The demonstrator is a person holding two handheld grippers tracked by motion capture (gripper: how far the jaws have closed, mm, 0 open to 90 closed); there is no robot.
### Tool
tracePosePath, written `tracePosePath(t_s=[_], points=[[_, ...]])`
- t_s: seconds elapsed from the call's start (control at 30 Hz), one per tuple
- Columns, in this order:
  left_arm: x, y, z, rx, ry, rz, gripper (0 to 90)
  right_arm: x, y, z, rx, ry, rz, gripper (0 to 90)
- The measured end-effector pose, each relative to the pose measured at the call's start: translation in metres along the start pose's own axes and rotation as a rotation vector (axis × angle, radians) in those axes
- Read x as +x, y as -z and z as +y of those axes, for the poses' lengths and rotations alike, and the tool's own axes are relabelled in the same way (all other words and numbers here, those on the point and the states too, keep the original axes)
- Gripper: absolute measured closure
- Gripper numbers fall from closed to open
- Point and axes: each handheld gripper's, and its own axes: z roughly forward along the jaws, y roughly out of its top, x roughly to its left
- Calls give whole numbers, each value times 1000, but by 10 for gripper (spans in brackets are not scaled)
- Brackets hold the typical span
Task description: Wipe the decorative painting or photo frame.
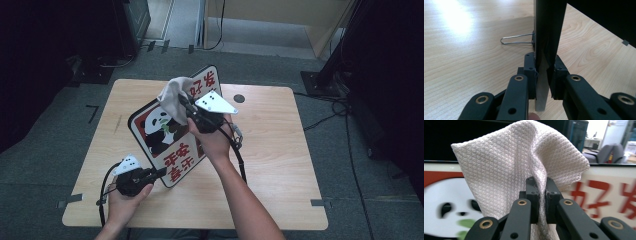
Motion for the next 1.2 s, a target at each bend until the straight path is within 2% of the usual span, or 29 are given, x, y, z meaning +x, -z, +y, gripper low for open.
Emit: tracePosePath(t_s=[0.13,0.4,0.63,0.93,0.97,1.07,1.2], points=[[-1,0,0,0,0,-3,795,-16,-3,0,5,-3,-35,850],[-1,-1,1,1,0,-7,795,-44,-7,1,2,-22,-74,849],[-1,-1,0,1,-9,-4,795,-68,-9,-2,5,-55,-140,849],[-2,-2,1,-4,-11,-6,794,-99,-14,-8,18,-123,-201,849],[-2,-3,1,-2,-11,-5,794,-101,-15,-9,21,-138,-205,848],[-1,-3,1,0,-12,-3,795,-104,-16,-9,24,-134,-211,849],[-1,-3,1,-1,-12,-4,795,-99,-14,-10,34,-129,-197,849]])
